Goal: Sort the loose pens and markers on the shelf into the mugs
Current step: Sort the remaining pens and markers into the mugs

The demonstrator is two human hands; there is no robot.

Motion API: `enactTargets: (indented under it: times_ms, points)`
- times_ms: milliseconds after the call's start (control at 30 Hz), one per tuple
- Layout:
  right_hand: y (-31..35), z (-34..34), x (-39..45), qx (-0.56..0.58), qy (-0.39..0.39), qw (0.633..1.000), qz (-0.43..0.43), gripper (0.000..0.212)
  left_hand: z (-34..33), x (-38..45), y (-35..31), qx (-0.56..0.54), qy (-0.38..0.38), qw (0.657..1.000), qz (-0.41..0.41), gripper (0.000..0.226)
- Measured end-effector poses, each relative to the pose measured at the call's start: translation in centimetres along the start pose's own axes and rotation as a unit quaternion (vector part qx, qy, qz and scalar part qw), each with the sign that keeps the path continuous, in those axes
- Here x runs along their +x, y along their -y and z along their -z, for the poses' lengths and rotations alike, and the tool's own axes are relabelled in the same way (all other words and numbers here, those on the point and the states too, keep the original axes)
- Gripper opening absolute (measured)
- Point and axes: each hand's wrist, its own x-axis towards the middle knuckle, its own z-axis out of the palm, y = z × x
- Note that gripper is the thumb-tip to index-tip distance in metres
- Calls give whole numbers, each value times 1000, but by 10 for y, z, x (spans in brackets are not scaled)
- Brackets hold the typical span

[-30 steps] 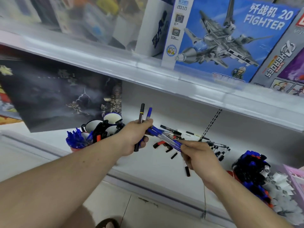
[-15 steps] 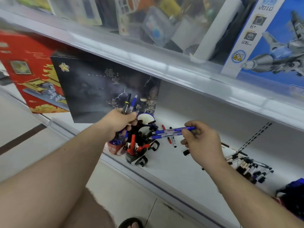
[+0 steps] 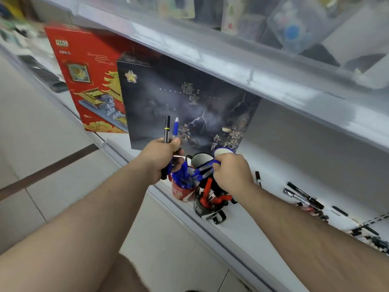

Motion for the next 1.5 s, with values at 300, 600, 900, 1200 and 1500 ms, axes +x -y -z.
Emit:
enactTargets:
  times_ms: [300, 600, 900, 1200, 1500]
  points:
    - [22, -52, 25, -45, 94, 994, -14, 14, -1, 6, 1, -90, 54, 994, 22, 24]
    - [27, -66, 31, -91, 113, 989, 11, 19, -9, 5, 1, -132, 121, 983, 40, 23]
    - [44, -1, -32, 671, 118, 689, -247, 30, -25, 4, 4, -132, 88, 986, 48, 16]
    - [-8, -3, -16, 292, -130, 942, -102, 11, -3, 9, 5, 33, -96, 993, 66, 32]
    - [10, -68, 22, -107, 66, 986, 105, 26, -25, 5, 0, -74, -40, 995, 58, 23]
